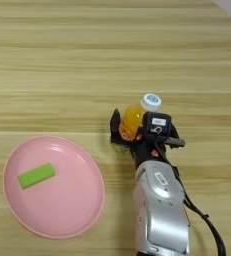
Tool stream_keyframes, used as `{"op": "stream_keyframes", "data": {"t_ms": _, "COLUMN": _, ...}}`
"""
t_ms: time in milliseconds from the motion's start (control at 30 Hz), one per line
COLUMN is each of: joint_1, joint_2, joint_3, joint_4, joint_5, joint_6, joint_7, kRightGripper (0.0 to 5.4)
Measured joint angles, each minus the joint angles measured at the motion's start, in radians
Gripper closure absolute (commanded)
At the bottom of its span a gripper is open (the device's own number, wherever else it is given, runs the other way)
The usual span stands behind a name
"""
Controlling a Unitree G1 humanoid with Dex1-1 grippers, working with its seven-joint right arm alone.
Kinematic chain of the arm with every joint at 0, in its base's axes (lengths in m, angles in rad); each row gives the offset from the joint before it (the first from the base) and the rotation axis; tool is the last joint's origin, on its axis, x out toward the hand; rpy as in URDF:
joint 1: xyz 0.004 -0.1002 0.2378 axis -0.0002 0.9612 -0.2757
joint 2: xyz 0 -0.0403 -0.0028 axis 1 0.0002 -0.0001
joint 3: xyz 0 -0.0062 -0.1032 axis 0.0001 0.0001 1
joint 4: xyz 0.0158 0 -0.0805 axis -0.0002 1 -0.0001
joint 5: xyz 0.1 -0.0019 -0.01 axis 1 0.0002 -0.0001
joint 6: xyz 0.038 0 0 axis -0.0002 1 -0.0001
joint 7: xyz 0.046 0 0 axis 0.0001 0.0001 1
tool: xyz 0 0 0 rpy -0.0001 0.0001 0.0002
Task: Move the objects on the table
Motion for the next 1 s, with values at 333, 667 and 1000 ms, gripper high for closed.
{"op": "stream_keyframes", "data": {"t_ms": 333, "joint_1": -0.002, "joint_2": -0.005, "joint_3": 0.004, "joint_4": 0.036, "joint_5": 0.000, "joint_6": -0.041, "joint_7": 0.010, "kRightGripper": 0.88}}
{"op": "stream_keyframes", "data": {"t_ms": 667, "joint_1": -0.003, "joint_2": -0.005, "joint_3": 0.009, "joint_4": 0.046, "joint_5": 0.002, "joint_6": -0.062, "joint_7": 0.019, "kRightGripper": 1.87}}
{"op": "stream_keyframes", "data": {"t_ms": 1000, "joint_1": -0.038, "joint_2": 0.003, "joint_3": 0.082, "joint_4": 0.080, "joint_5": -0.026, "joint_6": -0.087, "joint_7": 0.018, "kRightGripper": 1.96}}
